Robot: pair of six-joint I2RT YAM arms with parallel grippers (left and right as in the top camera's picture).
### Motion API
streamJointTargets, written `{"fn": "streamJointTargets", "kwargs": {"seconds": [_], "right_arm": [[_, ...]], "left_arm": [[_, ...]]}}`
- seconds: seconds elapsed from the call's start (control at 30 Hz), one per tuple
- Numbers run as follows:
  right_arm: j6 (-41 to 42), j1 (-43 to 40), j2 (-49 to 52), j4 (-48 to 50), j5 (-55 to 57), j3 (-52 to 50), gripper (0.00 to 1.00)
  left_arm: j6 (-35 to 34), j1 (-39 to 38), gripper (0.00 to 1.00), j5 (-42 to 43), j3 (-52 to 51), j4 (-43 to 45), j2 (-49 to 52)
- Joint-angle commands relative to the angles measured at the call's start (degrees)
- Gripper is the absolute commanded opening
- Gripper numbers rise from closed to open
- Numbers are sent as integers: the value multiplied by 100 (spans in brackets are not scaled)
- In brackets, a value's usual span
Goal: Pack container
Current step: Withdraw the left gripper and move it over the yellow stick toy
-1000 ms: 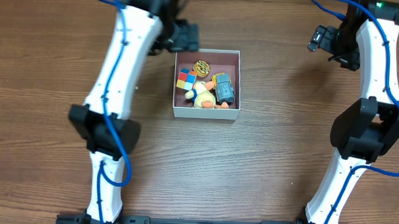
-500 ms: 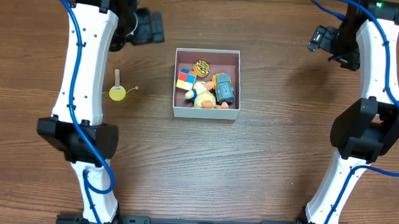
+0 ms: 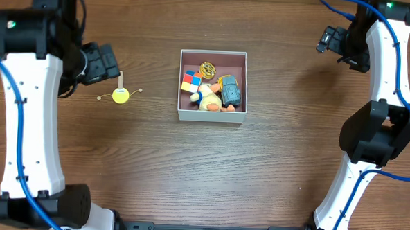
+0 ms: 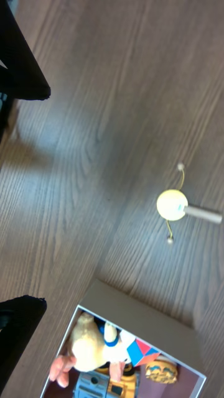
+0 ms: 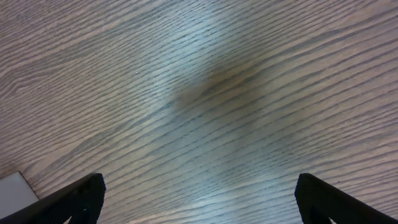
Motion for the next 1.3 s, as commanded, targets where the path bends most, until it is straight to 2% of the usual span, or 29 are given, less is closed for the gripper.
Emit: {"fn": "streamJointTargets", "kwargs": {"seconds": [0.0,0.1,0.17,0.23,0.4,0.57,0.73,1.07,1.17,1.27], "right_arm": [[0,-4,-181,35,-7,2,100],[0,-4,-181,35,-7,2,100],[0,-4,-181,35,-7,2,100],[0,-4,-181,35,-7,2,100],[0,-4,-181,35,-7,2,100],[0,-4,-181,35,-7,2,100],[0,-4,-181,35,-7,2,100],[0,-4,-181,35,-7,2,100],[0,-4,-181,35,-7,2,100],[0,-4,-181,35,-7,2,100]], "left_arm": [[-420,37,100,293,-461,74,111],[-507,37,100,857,-706,227,179],[-485,37,100,887,-734,260,245],[-494,37,100,599,-734,258,321],[-1134,37,100,-750,-741,595,380],[-1082,33,100,-1023,-741,1344,398],[-343,11,100,-1021,-863,1655,417],[-286,39,100,-1202,-2236,2940,481],[-289,39,100,-1290,-2430,3053,487],[205,20,100,-997,-2542,3215,487]]}}
